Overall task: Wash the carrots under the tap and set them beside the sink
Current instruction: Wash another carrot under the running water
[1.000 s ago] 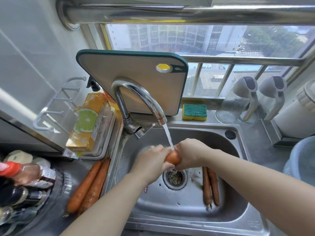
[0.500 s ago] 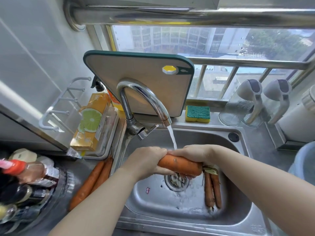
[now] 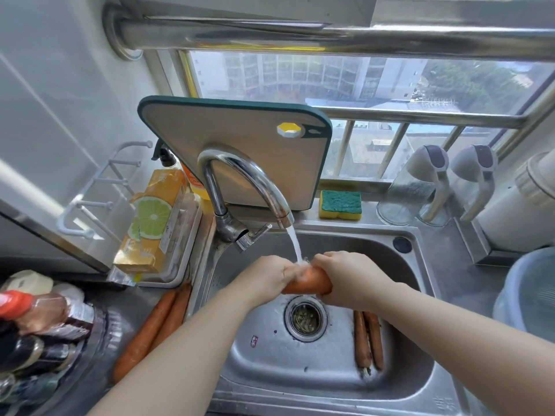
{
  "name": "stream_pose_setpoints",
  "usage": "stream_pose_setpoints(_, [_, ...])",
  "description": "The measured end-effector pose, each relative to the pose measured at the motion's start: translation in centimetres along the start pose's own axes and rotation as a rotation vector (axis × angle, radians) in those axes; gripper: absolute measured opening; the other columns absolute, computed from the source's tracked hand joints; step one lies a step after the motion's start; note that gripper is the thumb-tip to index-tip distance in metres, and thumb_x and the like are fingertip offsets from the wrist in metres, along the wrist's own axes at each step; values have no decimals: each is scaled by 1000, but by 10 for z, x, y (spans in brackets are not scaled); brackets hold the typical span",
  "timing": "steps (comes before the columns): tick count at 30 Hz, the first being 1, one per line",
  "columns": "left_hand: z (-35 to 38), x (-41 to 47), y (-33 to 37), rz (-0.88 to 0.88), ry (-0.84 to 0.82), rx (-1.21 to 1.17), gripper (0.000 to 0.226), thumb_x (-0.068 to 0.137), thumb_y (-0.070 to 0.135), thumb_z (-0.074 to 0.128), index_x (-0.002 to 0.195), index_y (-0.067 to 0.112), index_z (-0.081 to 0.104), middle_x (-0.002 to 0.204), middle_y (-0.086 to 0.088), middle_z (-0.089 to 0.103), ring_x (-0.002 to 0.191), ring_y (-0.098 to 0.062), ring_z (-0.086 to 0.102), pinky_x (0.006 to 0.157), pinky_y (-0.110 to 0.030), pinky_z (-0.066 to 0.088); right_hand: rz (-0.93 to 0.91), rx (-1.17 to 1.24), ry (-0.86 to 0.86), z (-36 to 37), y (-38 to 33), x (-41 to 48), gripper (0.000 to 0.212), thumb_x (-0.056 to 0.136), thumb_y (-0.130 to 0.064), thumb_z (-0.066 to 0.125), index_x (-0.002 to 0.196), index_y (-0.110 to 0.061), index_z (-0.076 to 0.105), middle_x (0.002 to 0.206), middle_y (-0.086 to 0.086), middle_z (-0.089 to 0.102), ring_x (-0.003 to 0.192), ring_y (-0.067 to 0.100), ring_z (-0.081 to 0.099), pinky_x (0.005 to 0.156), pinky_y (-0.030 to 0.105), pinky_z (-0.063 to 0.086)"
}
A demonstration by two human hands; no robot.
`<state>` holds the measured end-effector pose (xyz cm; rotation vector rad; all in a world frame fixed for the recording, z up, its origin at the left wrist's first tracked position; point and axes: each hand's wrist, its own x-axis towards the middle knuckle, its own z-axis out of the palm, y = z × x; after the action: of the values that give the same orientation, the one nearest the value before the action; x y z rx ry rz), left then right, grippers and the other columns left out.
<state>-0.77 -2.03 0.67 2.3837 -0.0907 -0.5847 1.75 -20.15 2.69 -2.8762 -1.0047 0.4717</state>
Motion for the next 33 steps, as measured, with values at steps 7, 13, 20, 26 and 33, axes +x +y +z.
stream_pose_setpoints(7, [-7,-4,-3,115,-18,55,18,90,46,55,81,32,58,76,6,57,62,-4,49,65,-29,39,121,203,-140,0,2,7,31,60,-35,73,86,-22,64,81,-3,67,75,19,63,66,30,53])
stream_pose_setpoints(13, [-13,-8,2,217,-31,329,37,86,57,52,119,42,53,114,7,63,104,-17,57,85,-32,44,183,468,-376,1,4,9,35,63,-28,78,94,-17,66,87,5,70,73,18,67,68,32,56])
stream_pose_setpoints(20, [-2,-11,1,410,87,770,54,96,56,24,147,40,14,124,-3,50,110,-26,51,88,-36,40,215,648,-459,-9,8,17,20,69,-15,79,77,-17,61,67,1,63,56,12,60,55,24,52])
stream_pose_setpoints(26, [1,-9,4,169,53,606,47,95,59,27,120,23,45,111,-6,61,103,-30,59,71,-35,39,96,165,-131,-1,-2,19,29,61,-34,72,86,-27,60,83,-4,66,77,19,62,68,32,53])
stream_pose_setpoints(33, [-4,-6,-4,-151,-109,-160,68,93,64,21,79,12,62,68,-8,63,58,-20,58,62,-30,48,-149,-177,346,12,-5,17,33,51,-26,78,77,-21,57,72,-6,61,63,19,59,49,25,41])
